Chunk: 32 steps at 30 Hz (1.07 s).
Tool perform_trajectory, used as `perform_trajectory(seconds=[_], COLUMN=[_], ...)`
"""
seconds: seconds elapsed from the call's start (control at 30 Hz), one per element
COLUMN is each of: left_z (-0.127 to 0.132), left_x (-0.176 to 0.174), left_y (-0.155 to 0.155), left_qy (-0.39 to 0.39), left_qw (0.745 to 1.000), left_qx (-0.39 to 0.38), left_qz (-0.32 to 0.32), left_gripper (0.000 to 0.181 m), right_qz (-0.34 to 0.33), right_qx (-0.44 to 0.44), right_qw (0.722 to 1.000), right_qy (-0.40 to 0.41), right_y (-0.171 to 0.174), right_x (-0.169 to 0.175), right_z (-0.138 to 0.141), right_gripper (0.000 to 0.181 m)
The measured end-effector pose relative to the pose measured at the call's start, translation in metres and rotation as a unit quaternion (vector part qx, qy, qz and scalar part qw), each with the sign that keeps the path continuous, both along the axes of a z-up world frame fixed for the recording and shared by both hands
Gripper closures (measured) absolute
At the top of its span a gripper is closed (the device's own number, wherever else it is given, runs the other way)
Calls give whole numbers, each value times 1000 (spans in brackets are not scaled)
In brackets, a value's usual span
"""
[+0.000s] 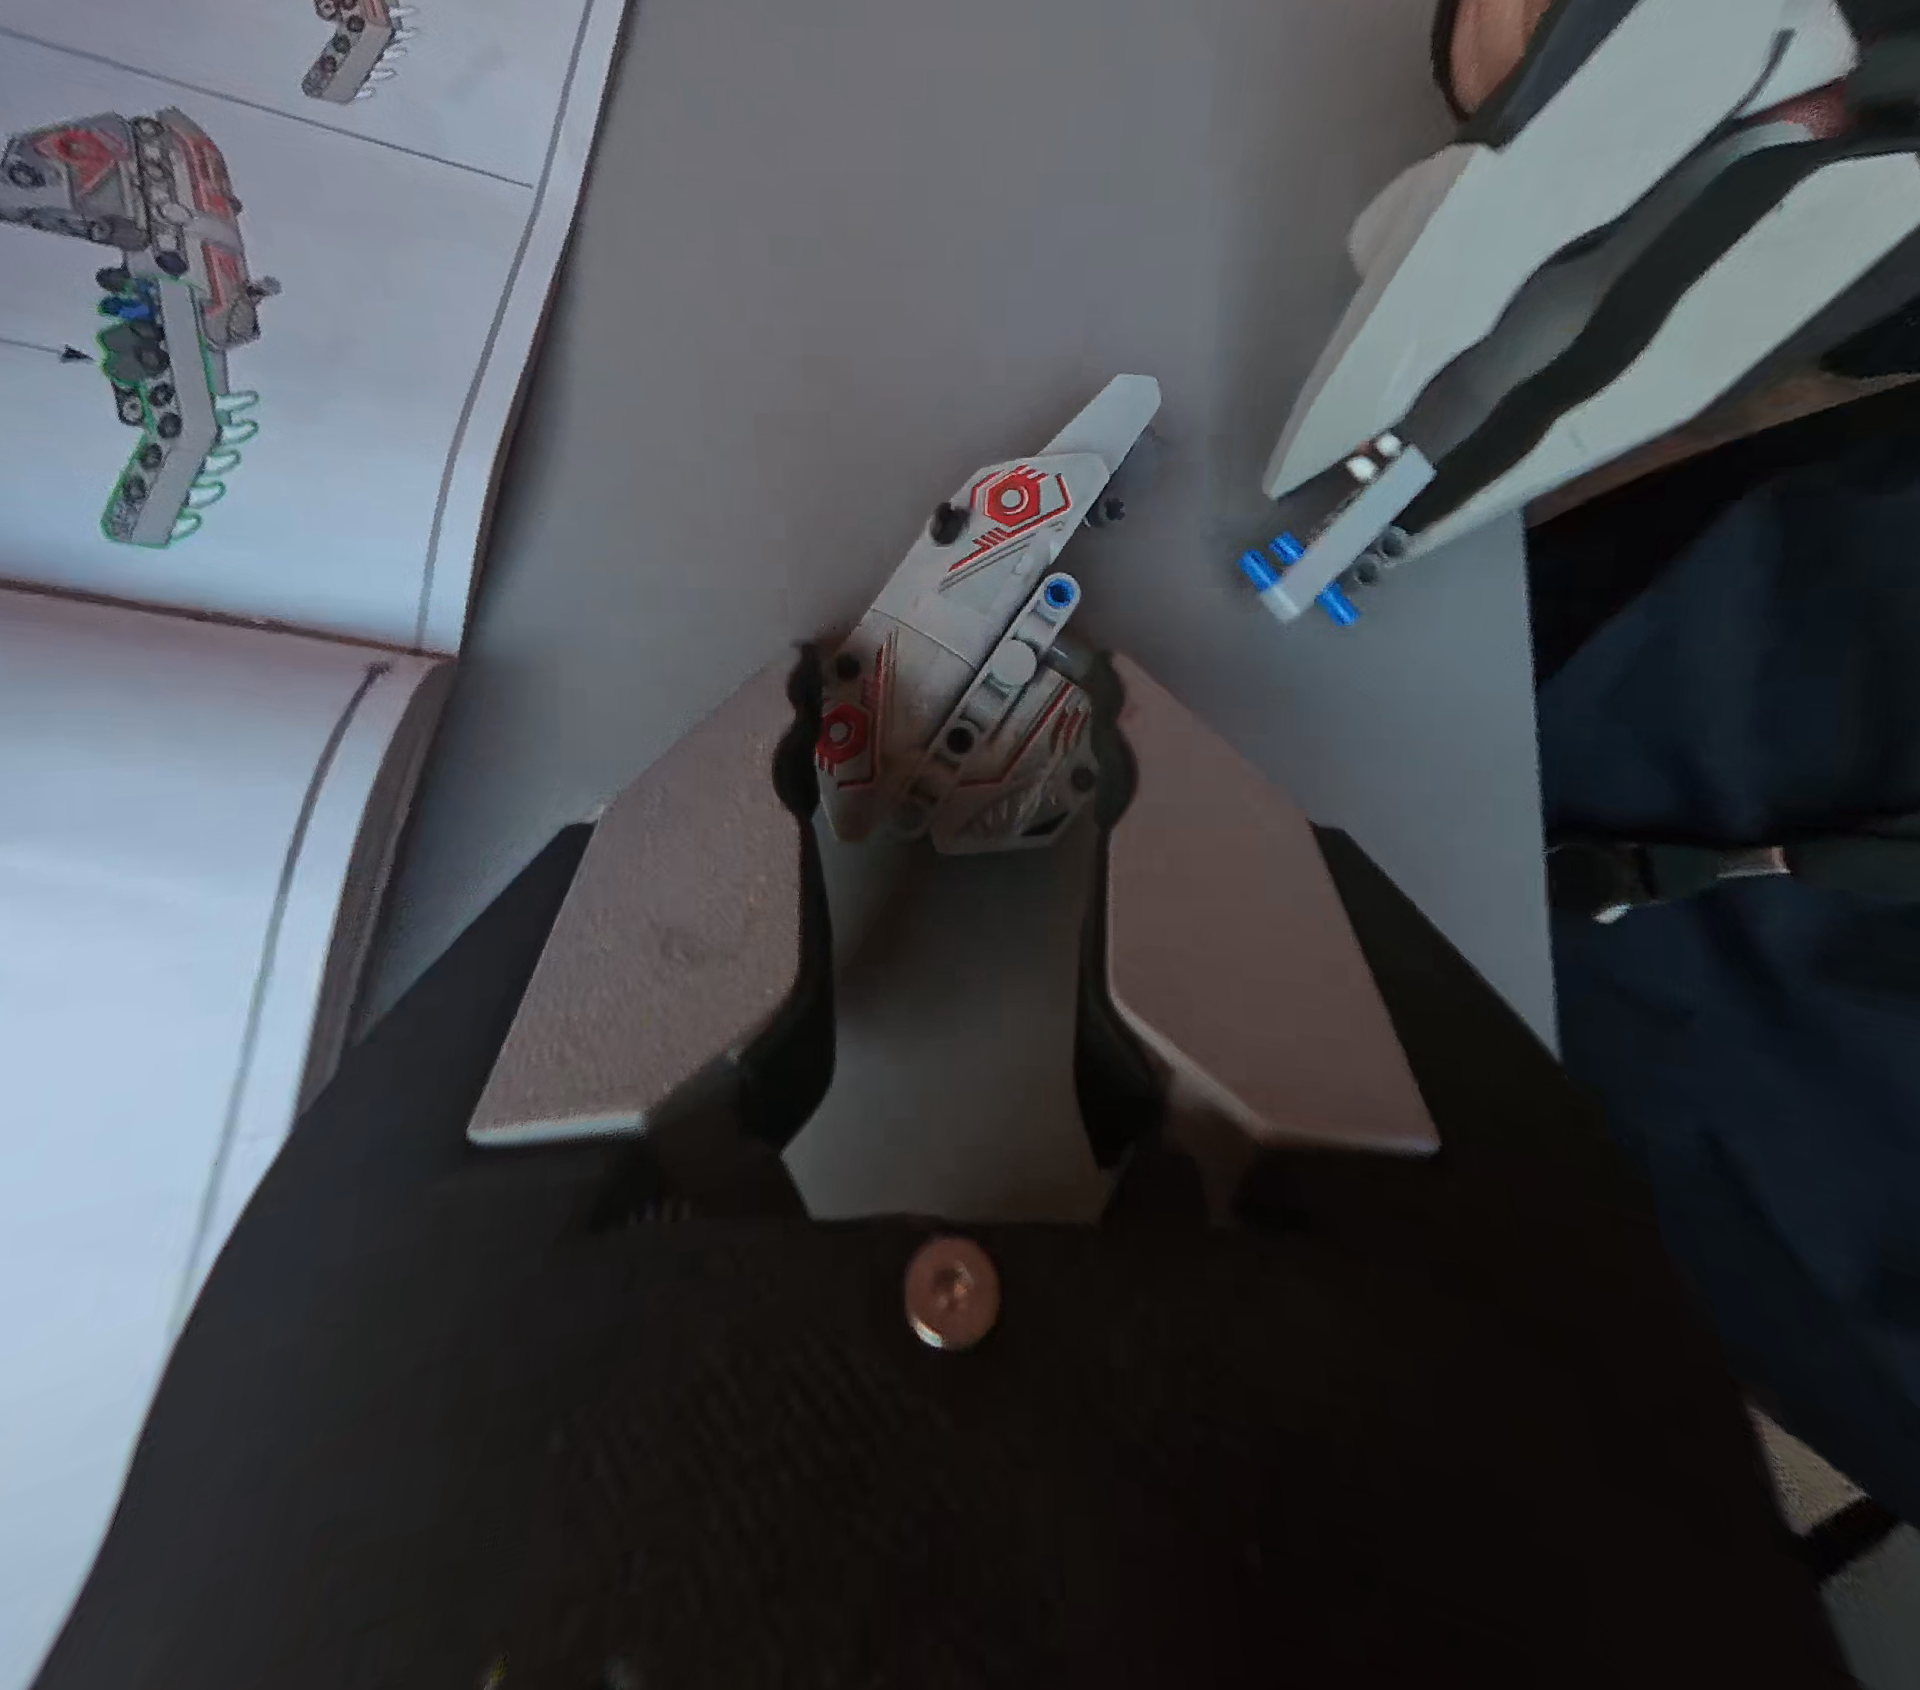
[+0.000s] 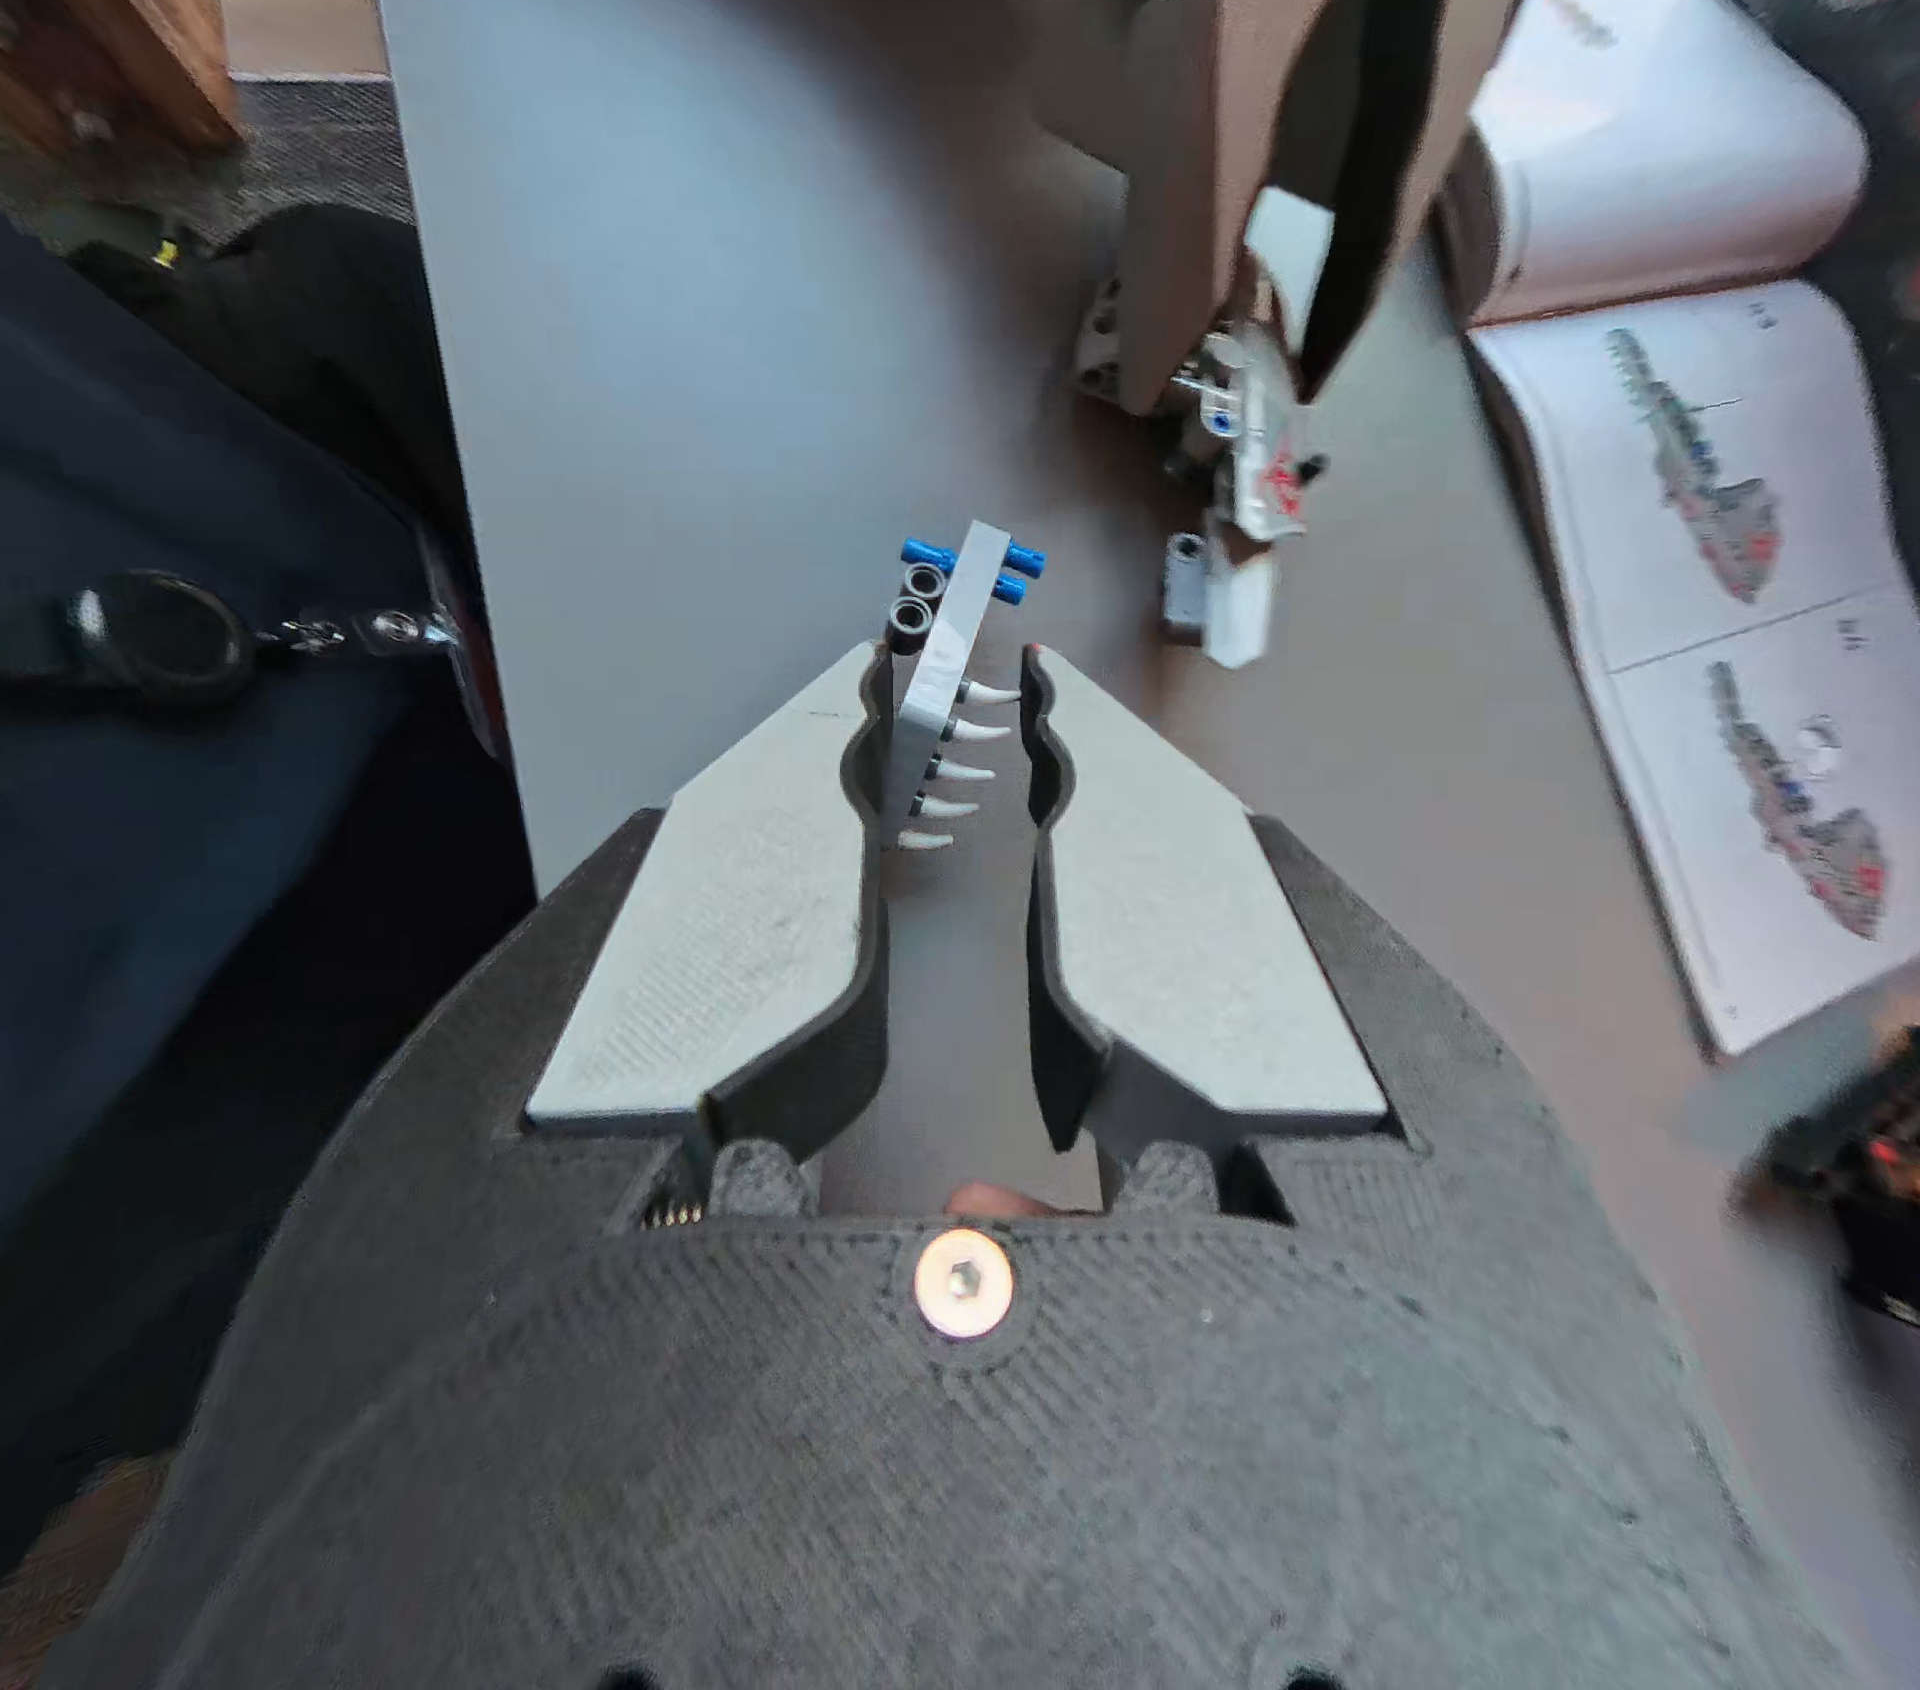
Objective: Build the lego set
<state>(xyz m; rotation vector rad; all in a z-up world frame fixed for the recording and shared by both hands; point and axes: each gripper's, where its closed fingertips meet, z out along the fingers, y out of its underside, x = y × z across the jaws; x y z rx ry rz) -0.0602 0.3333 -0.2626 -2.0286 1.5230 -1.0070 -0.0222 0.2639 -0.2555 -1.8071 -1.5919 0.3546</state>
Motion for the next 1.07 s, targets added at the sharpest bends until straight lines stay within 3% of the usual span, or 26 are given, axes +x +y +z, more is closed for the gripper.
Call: perform_trajectory(seconds=[0.03,0.17,0.37,0.53,0.8,1.07], left_z=[1,4,12,-1,-1,-4], left_x=[-1,0,8,13,18,25], left_y=[-4,-14,-14,-21,-22,-32], left_qy=[-4,-11,-13,17,34,50], left_qw=[1000,999,997,995,997,991], left_qx=[-12,-36,28,7,-1,45], left_qz=[3,-9,-72,-101,-64,-117], left_gripper=[132,130,123,138,138,139], right_qz=[7,56,69,96,106,137], right_qx=[16,47,41,51,78,106], right_qw=[1000,997,996,994,991,985], right_qy=[2,28,38,28,9,-6], right_y=[3,6,15,17,27,24], right_x=[2,5,8,5,7,4], right_z=[3,11,9,3,-1,-8], right_gripper=[160,160,160,160,160,160])
